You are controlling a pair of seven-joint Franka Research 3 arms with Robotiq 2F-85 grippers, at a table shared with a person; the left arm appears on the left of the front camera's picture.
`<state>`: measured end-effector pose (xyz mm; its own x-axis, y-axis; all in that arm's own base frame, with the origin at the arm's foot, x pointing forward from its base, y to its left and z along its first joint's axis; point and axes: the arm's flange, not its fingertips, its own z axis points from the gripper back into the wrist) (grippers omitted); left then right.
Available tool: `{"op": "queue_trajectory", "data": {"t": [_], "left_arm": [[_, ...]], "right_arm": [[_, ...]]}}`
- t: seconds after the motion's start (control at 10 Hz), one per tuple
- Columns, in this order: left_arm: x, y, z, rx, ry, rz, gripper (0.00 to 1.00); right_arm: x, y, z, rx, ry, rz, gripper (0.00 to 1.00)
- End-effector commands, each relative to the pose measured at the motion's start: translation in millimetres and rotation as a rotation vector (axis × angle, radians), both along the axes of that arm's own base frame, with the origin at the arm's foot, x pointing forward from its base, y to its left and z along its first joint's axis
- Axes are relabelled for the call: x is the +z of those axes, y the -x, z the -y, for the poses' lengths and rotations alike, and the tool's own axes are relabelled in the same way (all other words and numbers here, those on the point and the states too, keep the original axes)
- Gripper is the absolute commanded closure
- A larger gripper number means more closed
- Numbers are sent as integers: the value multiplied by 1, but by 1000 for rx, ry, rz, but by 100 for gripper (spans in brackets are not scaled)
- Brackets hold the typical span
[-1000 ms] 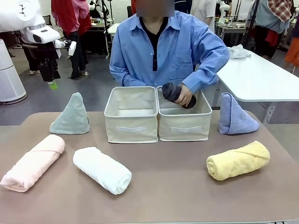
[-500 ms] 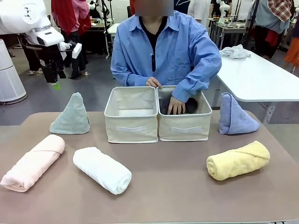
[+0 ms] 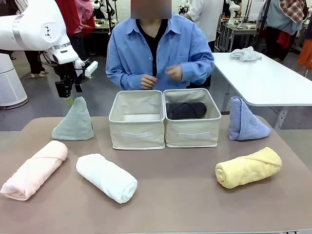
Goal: Sort the towels based on their folding style.
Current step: Pick up one triangle-folded towel and place it in the left Fabric basket.
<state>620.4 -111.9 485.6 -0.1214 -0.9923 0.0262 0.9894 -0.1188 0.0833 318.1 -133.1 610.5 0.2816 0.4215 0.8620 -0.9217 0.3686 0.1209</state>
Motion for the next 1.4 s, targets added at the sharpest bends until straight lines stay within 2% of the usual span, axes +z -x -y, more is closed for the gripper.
{"op": "queue_trajectory", "data": {"t": [0.0,0.3,0.5,0.6,0.7,0.8,0.9,1.1,1.2,1.3], "left_arm": [[-7,-10,10,-23,-21,-38,0],[-24,-11,24,-34,-63,-91,0],[-32,-12,28,-30,-86,-95,0],[-31,-12,28,-33,-82,-82,13],[-29,-11,27,-38,-85,-71,56],[-28,-10,27,-39,-85,-70,70],[-28,-11,26,-39,-85,-69,100],[-26,-10,26,-41,-83,-64,100],[-25,-10,26,-42,-83,-60,91],[-24,-10,26,-42,-79,-55,100]], "right_arm": [[-1,0,-1,5,-7,8,0],[-1,0,-1,5,-7,8,0],[-1,0,-1,5,-7,8,0],[-1,0,-1,5,-7,8,0],[-1,0,-1,5,-7,8,0],[-1,0,-1,5,-7,8,0],[-1,0,-1,5,-7,8,0],[-1,0,-1,5,-7,8,0],[-1,0,-1,5,-7,8,0],[-1,0,-1,5,-7,8,0]]}}
